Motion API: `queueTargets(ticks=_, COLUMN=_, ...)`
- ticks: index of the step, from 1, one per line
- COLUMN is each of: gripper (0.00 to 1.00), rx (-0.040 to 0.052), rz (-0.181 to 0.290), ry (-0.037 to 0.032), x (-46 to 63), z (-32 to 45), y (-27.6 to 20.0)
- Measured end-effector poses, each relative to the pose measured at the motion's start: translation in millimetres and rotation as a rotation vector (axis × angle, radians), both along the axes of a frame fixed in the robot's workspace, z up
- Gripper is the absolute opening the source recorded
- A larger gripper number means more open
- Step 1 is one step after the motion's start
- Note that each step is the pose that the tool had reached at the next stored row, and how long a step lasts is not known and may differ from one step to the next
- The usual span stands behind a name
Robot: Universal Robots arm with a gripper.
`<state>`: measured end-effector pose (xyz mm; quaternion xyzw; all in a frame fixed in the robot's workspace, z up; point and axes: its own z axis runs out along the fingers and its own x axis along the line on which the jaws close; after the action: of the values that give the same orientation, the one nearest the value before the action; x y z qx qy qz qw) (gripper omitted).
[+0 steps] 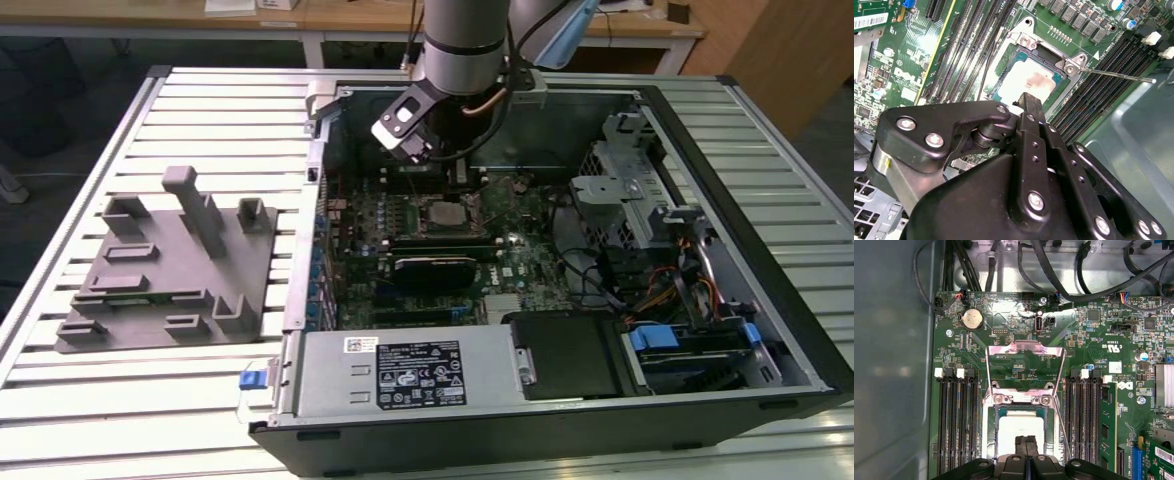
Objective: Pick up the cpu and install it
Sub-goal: 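Place the cpu into insertion slot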
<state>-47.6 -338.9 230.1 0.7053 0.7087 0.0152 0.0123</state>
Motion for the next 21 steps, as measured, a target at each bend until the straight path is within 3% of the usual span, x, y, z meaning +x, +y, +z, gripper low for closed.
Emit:
queueTargets(ticks=9, gripper=0.11, rx=-0.0004, rz=0.0, ry=0.0007, x=6.7, z=0.5, y=0.0)
queueTargets(ticks=21, gripper=0.11, rx=-0.0001, rz=0.0, ry=0.0006, x=7.0, z=16.8, y=0.0)
